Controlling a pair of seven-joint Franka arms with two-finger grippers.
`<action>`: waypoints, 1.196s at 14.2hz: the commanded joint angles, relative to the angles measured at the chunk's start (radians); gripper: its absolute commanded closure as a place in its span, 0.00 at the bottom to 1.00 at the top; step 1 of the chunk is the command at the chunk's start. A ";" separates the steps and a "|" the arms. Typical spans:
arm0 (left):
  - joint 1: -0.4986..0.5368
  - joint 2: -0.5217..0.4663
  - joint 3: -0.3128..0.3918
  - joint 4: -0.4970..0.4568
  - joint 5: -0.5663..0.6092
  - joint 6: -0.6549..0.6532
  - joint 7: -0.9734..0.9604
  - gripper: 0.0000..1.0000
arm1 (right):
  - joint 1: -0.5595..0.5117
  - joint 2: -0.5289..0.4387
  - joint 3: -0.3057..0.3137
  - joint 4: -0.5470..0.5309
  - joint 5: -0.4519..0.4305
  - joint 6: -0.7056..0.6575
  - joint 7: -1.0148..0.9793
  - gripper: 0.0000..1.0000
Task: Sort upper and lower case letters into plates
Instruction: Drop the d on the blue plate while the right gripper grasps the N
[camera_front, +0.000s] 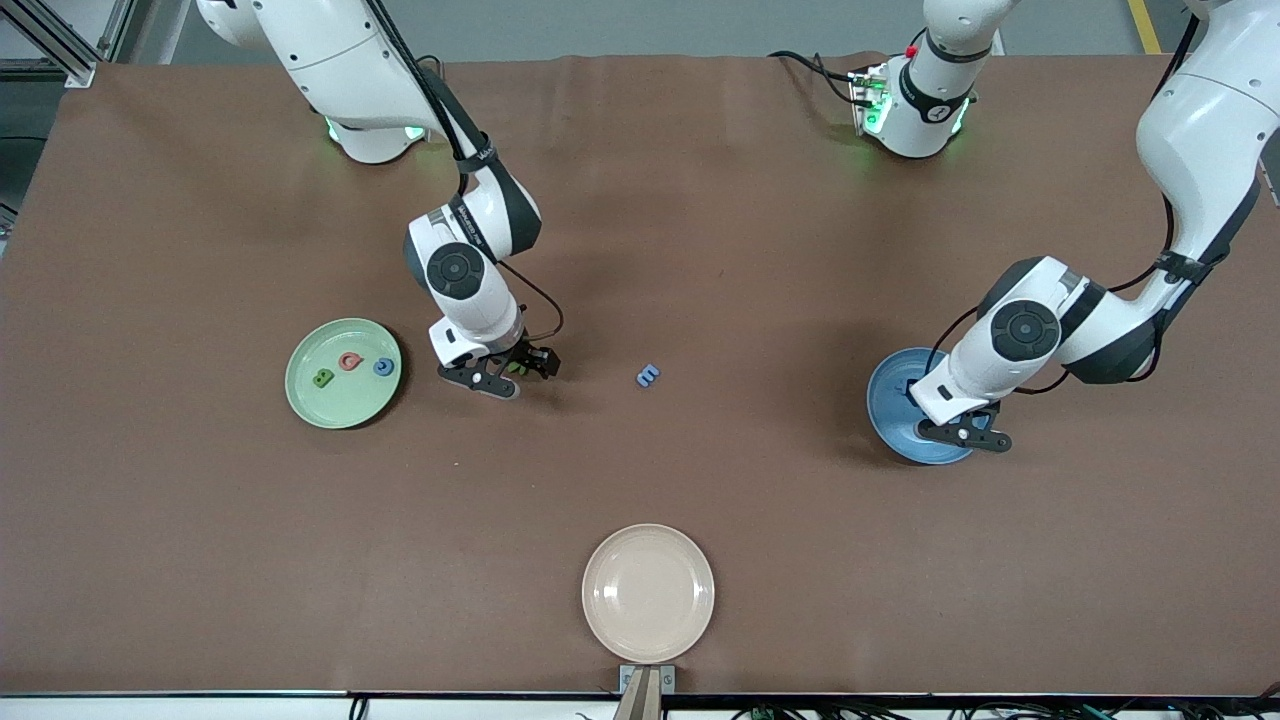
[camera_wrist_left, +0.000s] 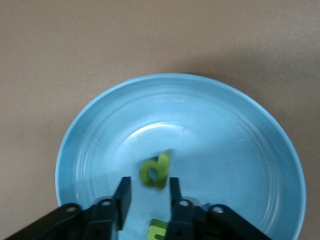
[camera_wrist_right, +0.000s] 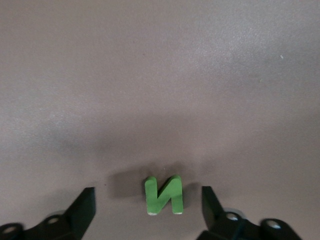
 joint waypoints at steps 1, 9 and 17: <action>-0.040 -0.008 0.003 0.018 0.009 -0.002 -0.011 0.00 | 0.011 -0.016 -0.009 -0.029 -0.011 -0.001 -0.004 0.26; -0.258 -0.013 -0.114 0.088 -0.151 -0.147 -0.661 0.00 | 0.013 -0.017 -0.009 -0.037 -0.011 -0.008 0.008 0.91; -0.732 0.010 0.134 0.278 -0.378 -0.052 -1.333 0.00 | -0.177 -0.146 -0.020 -0.023 -0.011 -0.199 -0.262 0.99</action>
